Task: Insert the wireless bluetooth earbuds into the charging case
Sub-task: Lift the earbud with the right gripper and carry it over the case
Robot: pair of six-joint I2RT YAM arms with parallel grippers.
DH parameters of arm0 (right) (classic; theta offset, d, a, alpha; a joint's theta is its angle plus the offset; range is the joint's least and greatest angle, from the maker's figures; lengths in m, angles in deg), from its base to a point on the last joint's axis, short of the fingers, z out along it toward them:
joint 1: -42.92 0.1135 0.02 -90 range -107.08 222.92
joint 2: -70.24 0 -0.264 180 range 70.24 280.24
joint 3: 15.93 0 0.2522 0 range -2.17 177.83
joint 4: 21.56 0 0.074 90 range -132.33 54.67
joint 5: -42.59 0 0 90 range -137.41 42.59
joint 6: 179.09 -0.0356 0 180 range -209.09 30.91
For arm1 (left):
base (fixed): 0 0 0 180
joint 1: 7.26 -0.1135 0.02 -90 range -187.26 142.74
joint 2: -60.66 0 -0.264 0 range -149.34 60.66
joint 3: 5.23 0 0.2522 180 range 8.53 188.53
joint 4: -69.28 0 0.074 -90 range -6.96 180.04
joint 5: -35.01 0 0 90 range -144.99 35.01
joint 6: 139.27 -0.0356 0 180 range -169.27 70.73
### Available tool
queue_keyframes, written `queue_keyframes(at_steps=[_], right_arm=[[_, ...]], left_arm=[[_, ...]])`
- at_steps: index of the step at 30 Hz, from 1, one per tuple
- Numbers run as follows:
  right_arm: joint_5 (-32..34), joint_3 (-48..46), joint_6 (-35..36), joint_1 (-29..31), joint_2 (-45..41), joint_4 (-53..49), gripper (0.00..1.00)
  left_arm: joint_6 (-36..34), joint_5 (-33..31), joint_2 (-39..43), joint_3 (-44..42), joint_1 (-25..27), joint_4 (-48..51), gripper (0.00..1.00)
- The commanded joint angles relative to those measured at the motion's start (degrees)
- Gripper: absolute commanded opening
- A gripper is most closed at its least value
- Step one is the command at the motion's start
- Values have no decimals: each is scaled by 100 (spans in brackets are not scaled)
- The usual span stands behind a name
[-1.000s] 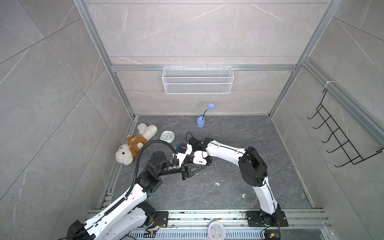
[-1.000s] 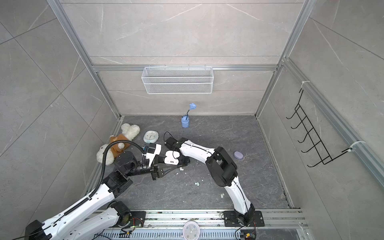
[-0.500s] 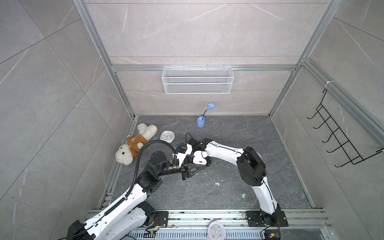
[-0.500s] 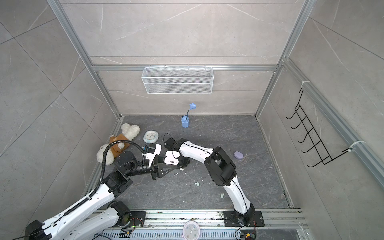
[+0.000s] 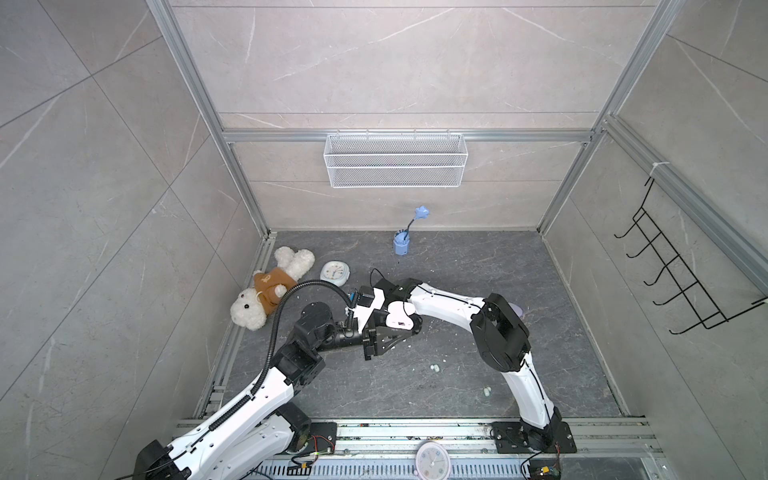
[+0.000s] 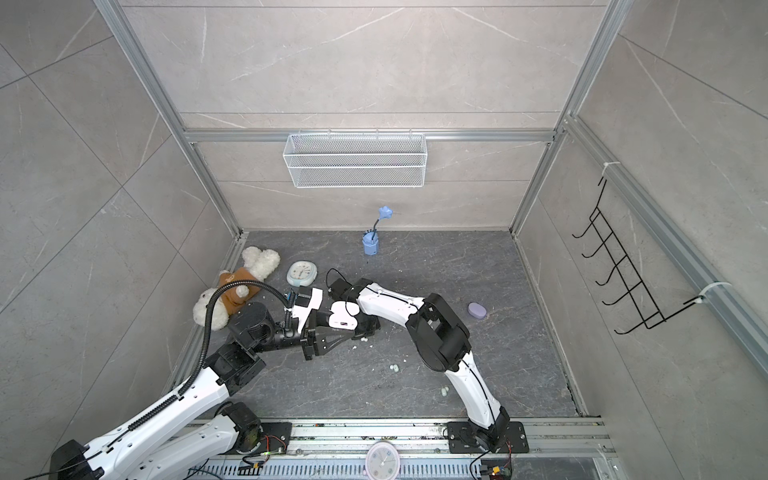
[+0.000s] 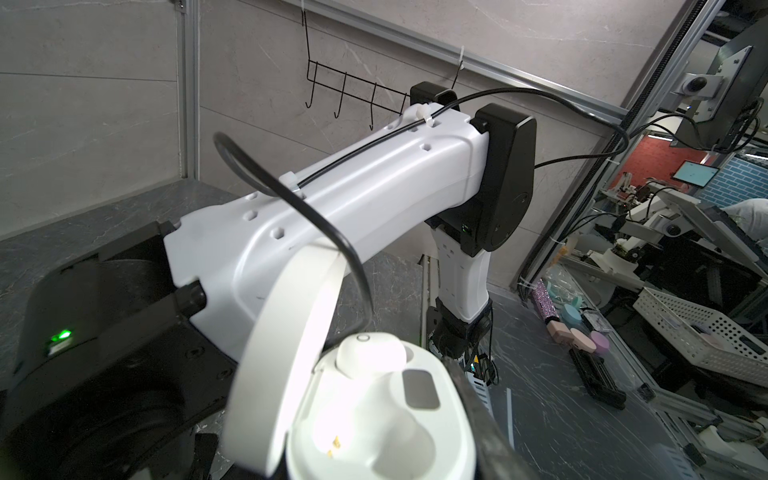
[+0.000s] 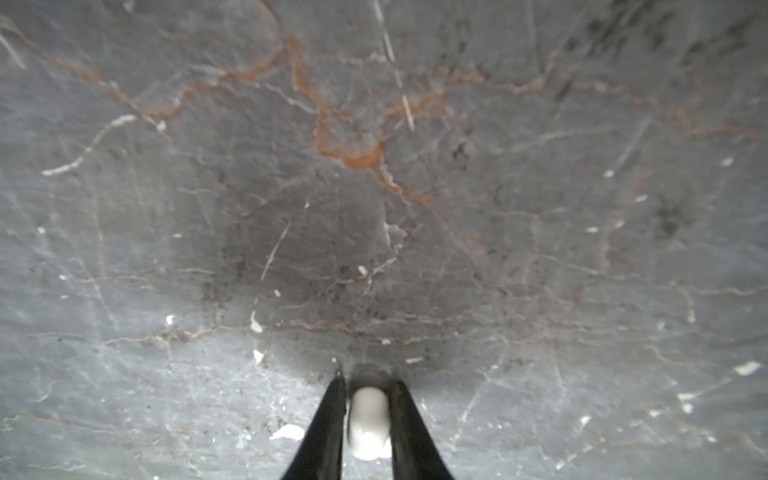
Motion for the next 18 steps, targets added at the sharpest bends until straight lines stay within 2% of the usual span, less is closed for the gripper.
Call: queue_keyframes(at_steps=[1, 9, 18], right_arm=[[112, -27, -33, 56, 227, -140, 23], [183, -132, -80, 54, 196, -83, 19], [412, -353, -170, -109, -619, -18, 18]], left_arm=[[-100, 26, 65, 35, -18, -166, 14], [-119, 11, 58, 55, -18, -128, 14], [-126, 44, -46, 135, -16, -100, 14]])
